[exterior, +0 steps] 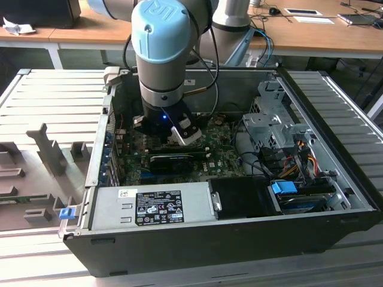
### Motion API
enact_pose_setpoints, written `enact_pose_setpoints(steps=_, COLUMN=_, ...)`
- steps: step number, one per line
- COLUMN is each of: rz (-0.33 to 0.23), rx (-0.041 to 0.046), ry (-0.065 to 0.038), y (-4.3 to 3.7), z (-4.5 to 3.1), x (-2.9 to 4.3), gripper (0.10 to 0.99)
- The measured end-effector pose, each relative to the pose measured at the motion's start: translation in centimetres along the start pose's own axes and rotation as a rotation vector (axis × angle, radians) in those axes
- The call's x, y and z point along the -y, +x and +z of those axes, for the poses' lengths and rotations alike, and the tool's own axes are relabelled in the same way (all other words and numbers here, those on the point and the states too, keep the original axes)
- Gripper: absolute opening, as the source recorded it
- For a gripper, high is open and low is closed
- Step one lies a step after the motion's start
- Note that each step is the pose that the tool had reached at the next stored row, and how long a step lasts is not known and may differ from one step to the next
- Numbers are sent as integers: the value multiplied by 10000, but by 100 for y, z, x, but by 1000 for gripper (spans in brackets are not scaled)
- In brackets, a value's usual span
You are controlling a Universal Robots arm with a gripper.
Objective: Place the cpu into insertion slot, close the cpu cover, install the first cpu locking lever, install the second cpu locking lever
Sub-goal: 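Install the second cpu locking lever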
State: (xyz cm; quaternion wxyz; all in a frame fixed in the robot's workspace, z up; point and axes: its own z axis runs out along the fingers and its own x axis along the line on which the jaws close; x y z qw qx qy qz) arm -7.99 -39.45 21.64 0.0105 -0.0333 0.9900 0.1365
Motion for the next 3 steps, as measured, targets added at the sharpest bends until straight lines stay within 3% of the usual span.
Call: enact_pose_setpoints(steps=3, rz=0, rx=-1, ry=2, y=-2, z=-58, x=-16, gripper=106)
